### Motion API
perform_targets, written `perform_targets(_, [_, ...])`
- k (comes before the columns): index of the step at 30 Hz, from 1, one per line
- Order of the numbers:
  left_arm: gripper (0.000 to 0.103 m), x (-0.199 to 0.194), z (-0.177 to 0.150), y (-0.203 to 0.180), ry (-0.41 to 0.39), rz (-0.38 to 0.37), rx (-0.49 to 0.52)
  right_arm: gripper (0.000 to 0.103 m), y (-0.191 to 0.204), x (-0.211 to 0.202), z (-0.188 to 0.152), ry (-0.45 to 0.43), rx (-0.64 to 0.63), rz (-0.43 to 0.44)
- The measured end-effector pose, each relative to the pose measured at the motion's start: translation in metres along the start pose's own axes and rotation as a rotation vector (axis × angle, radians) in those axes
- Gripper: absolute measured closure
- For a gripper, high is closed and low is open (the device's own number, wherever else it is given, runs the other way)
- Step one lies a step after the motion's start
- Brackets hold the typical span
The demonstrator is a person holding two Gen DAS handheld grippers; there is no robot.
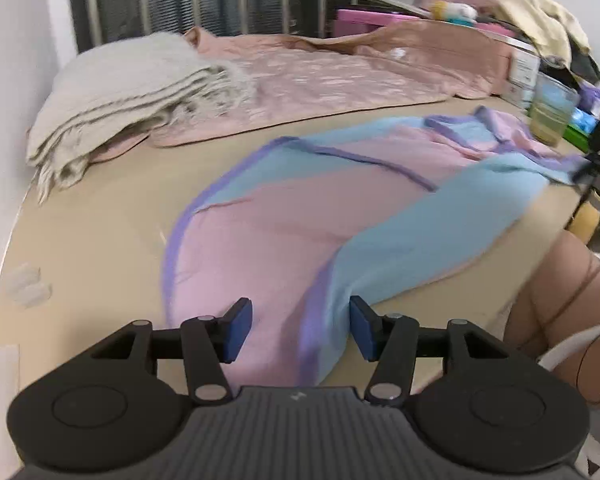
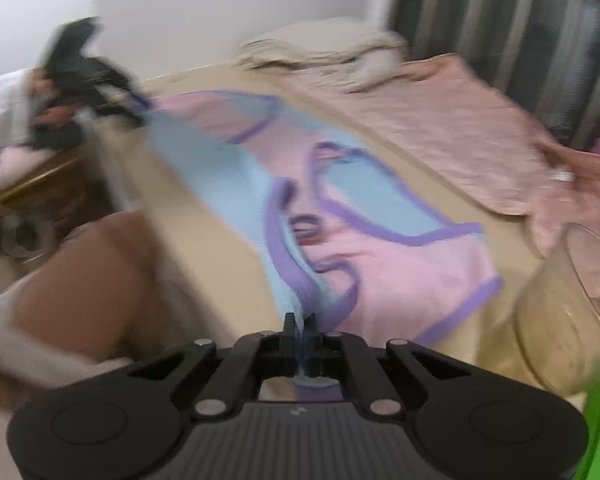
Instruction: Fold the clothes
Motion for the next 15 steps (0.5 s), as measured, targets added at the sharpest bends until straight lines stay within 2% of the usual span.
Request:
perform_targets(3, [0.049, 0.000, 0.003, 0.009, 0.006, 0.026, 0.021, 0.101, -0.008, -0.020, 0.015, 0.042, -0.043, 0.029])
perform_targets(7, [0.049, 0.003, 0.006, 0.016, 0.007, 0.052, 0.037, 0.098, -0.037, -0.023, 0.032, 0.115, -0.119, -0.141])
perform_targets(8, [0.049, 0.003, 0.007, 0.017, 0.008, 0.058, 0.039, 0.091, -0.043, -0.020, 0.035, 0.133, -0.147, -0.193])
perform_targets(9, [0.049, 0.003, 0.007, 0.017, 0.013, 0.058, 0.037, 0.078, -0.044, -0.014, 0.037, 0.141, -0.179, -0.234])
perform_targets(11, [0.049, -0.001, 0.005, 0.015, 0.033, 0.046, 0.034, 0.069, -0.044, -0.004, 0.039, 0.143, -0.228, -0.298])
perform_targets(15, [0.049, -0.015, 0.001, 0.011, 0.036, 0.025, 0.015, 0.069, -0.033, 0.002, 0.038, 0.118, -0.277, -0.366])
Point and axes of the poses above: each gripper's, at about its wrist camera, not at the fingertips, and x roughly the way its jaws point, y to its left, z to its top, the point moved 10 cm from there along x, roughly the way its jaws point, and after that the axes turned 3 degrees about -x, right-handed, at the moved point
